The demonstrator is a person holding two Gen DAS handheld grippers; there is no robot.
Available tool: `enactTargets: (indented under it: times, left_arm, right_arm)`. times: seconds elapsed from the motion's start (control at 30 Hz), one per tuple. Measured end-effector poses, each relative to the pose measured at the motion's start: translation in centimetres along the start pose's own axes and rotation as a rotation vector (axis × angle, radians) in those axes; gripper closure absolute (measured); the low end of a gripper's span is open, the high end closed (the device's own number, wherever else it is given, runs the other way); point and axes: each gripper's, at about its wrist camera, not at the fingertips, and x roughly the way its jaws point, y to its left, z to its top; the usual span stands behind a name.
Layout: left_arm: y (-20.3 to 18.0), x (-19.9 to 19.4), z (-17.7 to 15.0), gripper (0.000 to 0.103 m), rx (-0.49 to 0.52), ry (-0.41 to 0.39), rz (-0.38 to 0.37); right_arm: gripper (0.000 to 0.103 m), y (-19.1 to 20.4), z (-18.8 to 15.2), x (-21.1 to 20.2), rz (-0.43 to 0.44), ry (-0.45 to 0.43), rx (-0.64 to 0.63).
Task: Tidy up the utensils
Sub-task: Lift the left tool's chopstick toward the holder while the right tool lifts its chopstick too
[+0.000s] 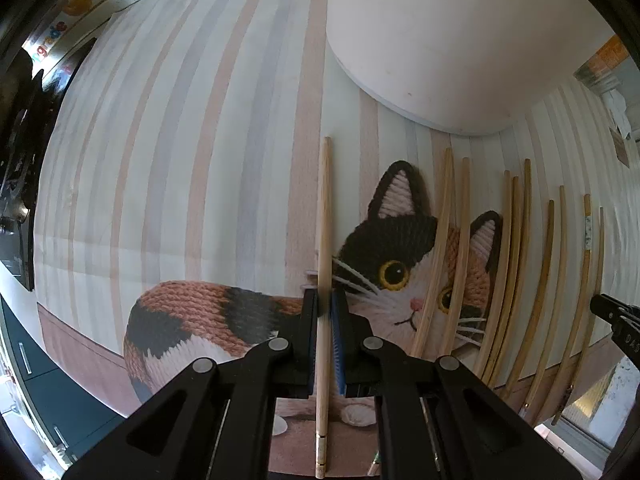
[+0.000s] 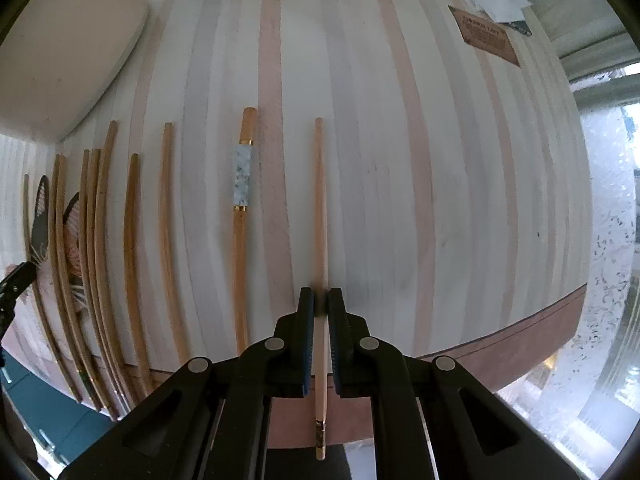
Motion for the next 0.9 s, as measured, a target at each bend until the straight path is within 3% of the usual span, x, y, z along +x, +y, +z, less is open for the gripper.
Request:
enactTargets:
  times: [0.2, 0.27, 0.53, 0.9]
  left_arm:
    - [-0.4, 0.8, -1.2, 0.099, -0.029, -0.042, 0.017]
    - [0.7, -0.6, -1.9, 0.099, -0.042, -0.072, 0.021]
    - [4.1, -8.0, -2.4, 0.099, -0.117, -0.232, 0.042]
    - [4.6, -16.4, 0.5, 0.099, -0.192, -0.453, 0.009]
  right_arm:
    - [0.096, 1.1, -0.3, -0.4, 0.008, -0.023, 0.03]
    - [0.096, 0.5, -0.9, -0.7, 0.04, -0.03, 0.059]
    - [0.096, 0.2, -1.1, -6.1, 0.072, -0.193, 0.08]
    - [0.096, -0.9, 0.3, -14.6, 0.183, -0.428, 0.1]
